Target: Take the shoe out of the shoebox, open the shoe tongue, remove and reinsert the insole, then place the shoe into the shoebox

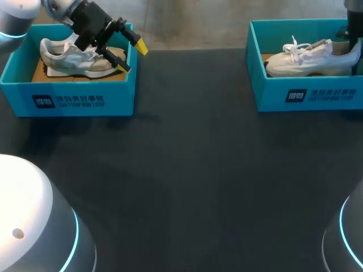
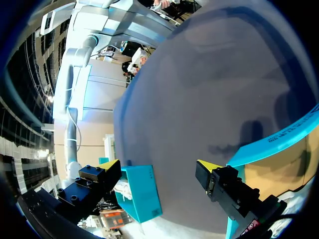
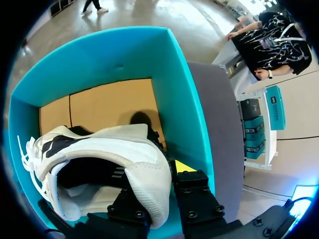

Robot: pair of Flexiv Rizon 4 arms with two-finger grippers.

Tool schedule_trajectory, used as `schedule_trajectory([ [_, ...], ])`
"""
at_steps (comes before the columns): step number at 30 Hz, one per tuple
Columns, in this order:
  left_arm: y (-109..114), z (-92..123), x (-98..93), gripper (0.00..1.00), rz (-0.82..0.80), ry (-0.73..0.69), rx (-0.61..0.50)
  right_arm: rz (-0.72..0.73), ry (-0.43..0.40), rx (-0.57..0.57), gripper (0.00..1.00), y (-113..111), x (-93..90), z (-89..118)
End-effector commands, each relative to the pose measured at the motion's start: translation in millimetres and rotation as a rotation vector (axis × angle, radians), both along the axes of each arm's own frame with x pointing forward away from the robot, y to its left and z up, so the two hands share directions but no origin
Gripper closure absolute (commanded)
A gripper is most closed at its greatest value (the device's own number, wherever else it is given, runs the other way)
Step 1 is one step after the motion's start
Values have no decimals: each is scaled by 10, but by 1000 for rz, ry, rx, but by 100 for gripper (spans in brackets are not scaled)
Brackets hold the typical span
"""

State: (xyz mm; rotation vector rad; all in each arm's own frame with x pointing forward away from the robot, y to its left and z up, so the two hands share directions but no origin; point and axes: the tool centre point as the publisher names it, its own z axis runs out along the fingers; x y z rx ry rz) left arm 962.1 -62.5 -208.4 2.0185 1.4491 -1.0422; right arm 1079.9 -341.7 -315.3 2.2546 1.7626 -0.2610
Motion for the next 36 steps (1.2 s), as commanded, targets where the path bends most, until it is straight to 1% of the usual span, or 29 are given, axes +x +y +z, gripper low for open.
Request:
schedule_trajectory([
  [1, 0, 6, 3, 0, -2, 0, 3, -3, 3, 9, 100, -20, 35, -43],
  [13, 0, 6, 3, 0, -2, 0, 3, -10, -3, 15, 100, -49, 40, -56],
  [16, 0, 6, 3, 0, -2, 0, 3, -11, -4, 15, 100, -50, -1, 7],
  [20, 0, 6, 3, 0, -2, 0, 3, -9, -11, 15, 100, -54, -21, 4],
  [23, 0, 6, 3, 0, -2, 0, 3, -10, -22, 13, 100, -42, -69, 86],
  [26, 0, 6, 3, 0, -2, 0, 3, -13, -31, 11, 100, -39, -81, 84],
  [36, 0, 6, 3, 0, -2, 0, 3, -25, -59, 10, 100, 1, -223, 204],
])
